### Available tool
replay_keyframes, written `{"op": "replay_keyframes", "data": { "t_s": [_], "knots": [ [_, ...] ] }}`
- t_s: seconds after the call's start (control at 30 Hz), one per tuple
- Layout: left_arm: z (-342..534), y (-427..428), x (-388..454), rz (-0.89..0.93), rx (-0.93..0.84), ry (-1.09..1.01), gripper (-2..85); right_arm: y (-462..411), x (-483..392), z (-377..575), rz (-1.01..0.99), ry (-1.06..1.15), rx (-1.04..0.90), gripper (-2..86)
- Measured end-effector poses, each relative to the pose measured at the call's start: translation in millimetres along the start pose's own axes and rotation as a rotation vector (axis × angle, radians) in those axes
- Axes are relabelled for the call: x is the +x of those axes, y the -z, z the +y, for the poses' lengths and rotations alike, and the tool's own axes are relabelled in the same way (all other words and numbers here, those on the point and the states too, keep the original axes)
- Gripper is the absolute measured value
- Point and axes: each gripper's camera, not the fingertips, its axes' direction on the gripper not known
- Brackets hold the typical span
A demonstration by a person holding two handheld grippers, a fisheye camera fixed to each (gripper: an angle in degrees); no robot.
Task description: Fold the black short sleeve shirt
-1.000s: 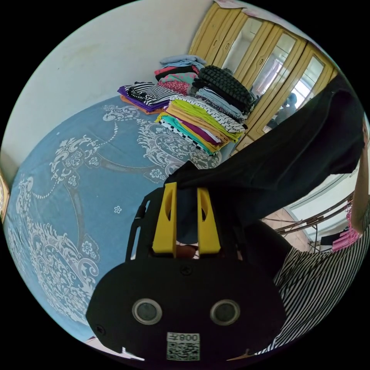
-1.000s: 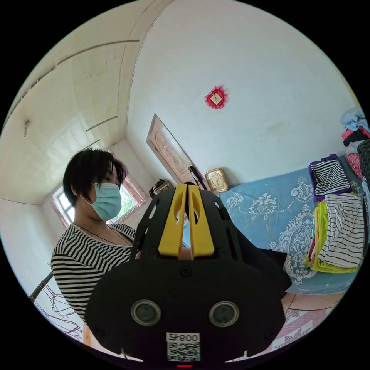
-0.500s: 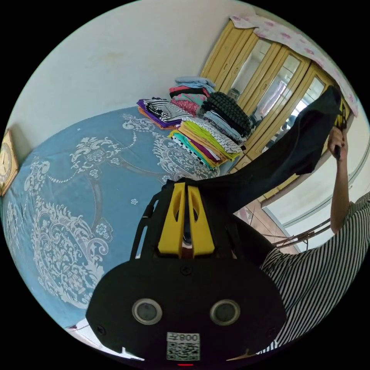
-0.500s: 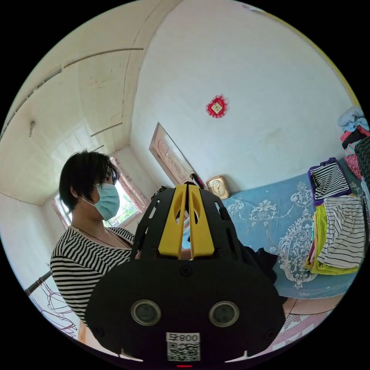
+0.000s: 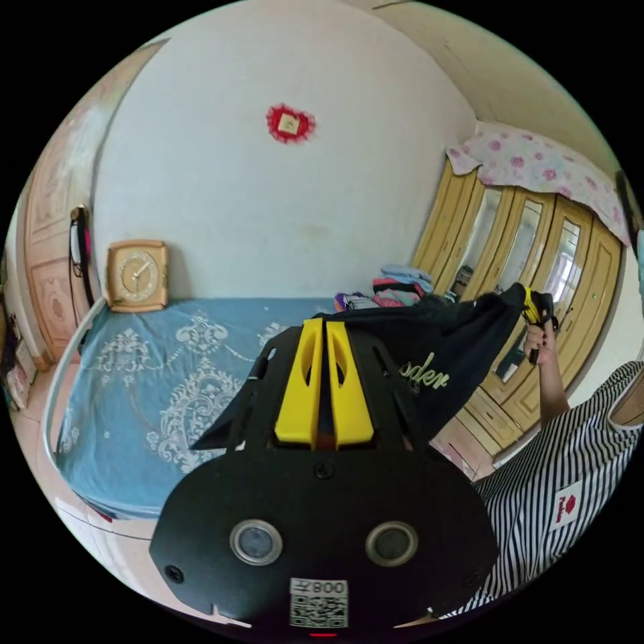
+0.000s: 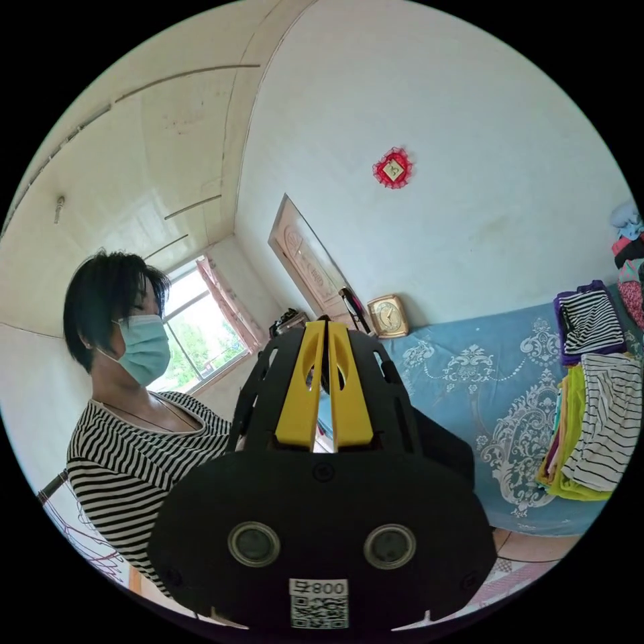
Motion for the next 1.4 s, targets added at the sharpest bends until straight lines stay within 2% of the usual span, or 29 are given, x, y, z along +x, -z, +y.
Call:
{"op": "replay_keyframes", "data": {
  "t_s": [0.43, 0.8, 0.97, 1.17, 1.4],
  "knots": [
    [-86.3, 219.2, 43.9, -0.168, 0.298, -0.138, 0.6, -40.2, -40.7, -58.6, -0.038, 0.163, 0.037, 0.4],
    [-140.1, 313.0, 49.7, -0.245, 0.462, -0.265, 0.6, -88.1, -77.7, -111.1, 0.028, 0.348, 0.09, 0.3],
    [-167.1, 313.2, 27.9, -0.272, 0.481, -0.288, 0.7, -129.2, -63.9, -144.2, 0.06, 0.377, 0.104, 0.3],
    [-217.0, 264.9, -34.6, -0.289, 0.412, -0.278, 0.7, -211.4, -7.4, -206.6, 0.126, 0.349, 0.064, 0.3],
    [-305.7, 120.4, -164.8, -0.301, 0.196, -0.239, 0.7, -362.6, 128.1, -319.6, 0.301, 0.244, -0.061, 0.3]
  ]
}}
